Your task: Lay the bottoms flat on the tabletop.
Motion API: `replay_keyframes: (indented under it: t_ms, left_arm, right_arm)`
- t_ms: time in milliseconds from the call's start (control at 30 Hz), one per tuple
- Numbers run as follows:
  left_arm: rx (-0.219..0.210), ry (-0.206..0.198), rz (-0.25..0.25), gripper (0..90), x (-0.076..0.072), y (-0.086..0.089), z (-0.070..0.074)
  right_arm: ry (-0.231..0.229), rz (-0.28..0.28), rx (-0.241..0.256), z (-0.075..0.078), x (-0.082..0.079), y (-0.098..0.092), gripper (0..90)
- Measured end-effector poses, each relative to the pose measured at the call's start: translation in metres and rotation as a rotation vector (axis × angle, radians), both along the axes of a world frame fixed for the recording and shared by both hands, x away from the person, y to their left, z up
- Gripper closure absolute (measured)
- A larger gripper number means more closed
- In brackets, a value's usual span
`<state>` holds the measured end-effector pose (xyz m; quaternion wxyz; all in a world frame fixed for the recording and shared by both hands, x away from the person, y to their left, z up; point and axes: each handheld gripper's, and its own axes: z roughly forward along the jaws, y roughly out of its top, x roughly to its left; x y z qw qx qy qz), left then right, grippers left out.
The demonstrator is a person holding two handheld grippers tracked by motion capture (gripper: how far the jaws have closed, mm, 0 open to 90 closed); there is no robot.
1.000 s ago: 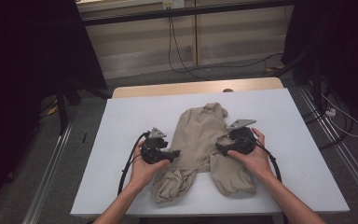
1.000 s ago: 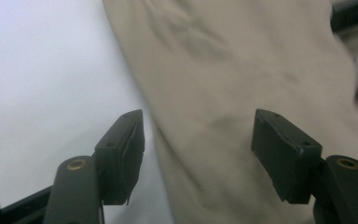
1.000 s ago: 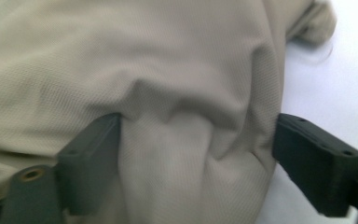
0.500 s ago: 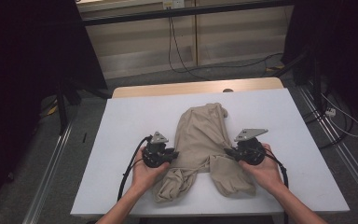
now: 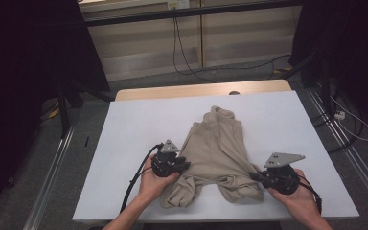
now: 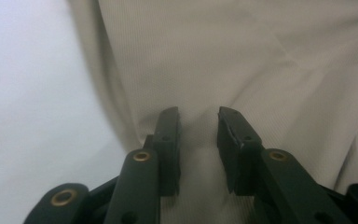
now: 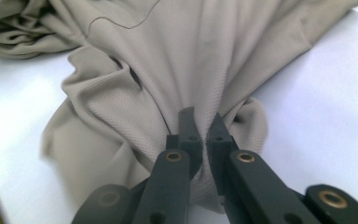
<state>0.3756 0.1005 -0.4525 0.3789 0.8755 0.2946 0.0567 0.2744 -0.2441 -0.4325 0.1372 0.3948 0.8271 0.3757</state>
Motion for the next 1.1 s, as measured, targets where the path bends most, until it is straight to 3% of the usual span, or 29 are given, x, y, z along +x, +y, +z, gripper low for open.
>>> replay_keyframes:
  t_ms: [67, 167, 333, 367, 433, 633, 733, 767, 900, 1000, 1100]
  left_arm:
    - [0.0, 0.007, -0.019, 72.1, -0.003, -0.003, 0.0]
    - [0.0, 0.03, -0.046, 86.8, -0.01, -0.004, 0.002]
    - [0.027, 0.048, -0.096, 89.9, -0.026, -0.003, 0.006]
    - [0.027, 0.068, -0.107, 90.0, -0.037, 0.002, 0.008]
    - [0.022, 0.079, -0.11, 90.0, -0.045, 0.007, 0.01]
    - [-0.004, 0.106, -0.116, 89.8, -0.064, 0.021, 0.015]
    - [-0.029, 0.102, -0.101, 86.2, -0.061, 0.023, 0.016]
    - [-0.056, 0.092, -0.084, 80.4, -0.056, 0.024, 0.019]
    - [-0.092, 0.053, -0.003, 59.4, -0.038, 0.026, 0.021]
    - [-0.095, 0.045, 0.064, 57.0, -0.019, 0.027, 0.018]
    - [-0.045, 0.027, 0.113, 51.1, 0.002, 0.023, 0.013]
  right_arm:
    - [0.003, 0.008, 0.001, 0.0, -0.009, -0.003, 89.3]
    - [0.036, 0.007, 0.01, -0.003, -0.02, -0.004, 89.3]
    - [0.029, 0.023, 0.017, -0.001, -0.03, -0.002, 89.2]
    - [0.03, 0.027, 0.034, 0.001, -0.031, -0.001, 88.6]
    - [0.038, 0.038, 0.04, 0.001, -0.031, 0.0, 86.6]
    - [-0.004, 0.031, 0.076, 0.006, -0.03, -0.001, 61.0]
    - [-0.029, 0.019, 0.096, 0.009, -0.027, -0.003, 56.8]
    - [-0.048, 0.005, 0.096, 0.011, -0.024, -0.005, 53.9]
    - [-0.071, -0.04, 0.109, 0.014, -0.009, -0.012, 50.9]
    - [-0.072, -0.079, 0.086, 0.013, 0.008, -0.013, 53.4]
    - [-0.081, -0.101, 0.054, 0.012, 0.033, -0.012, 56.3]
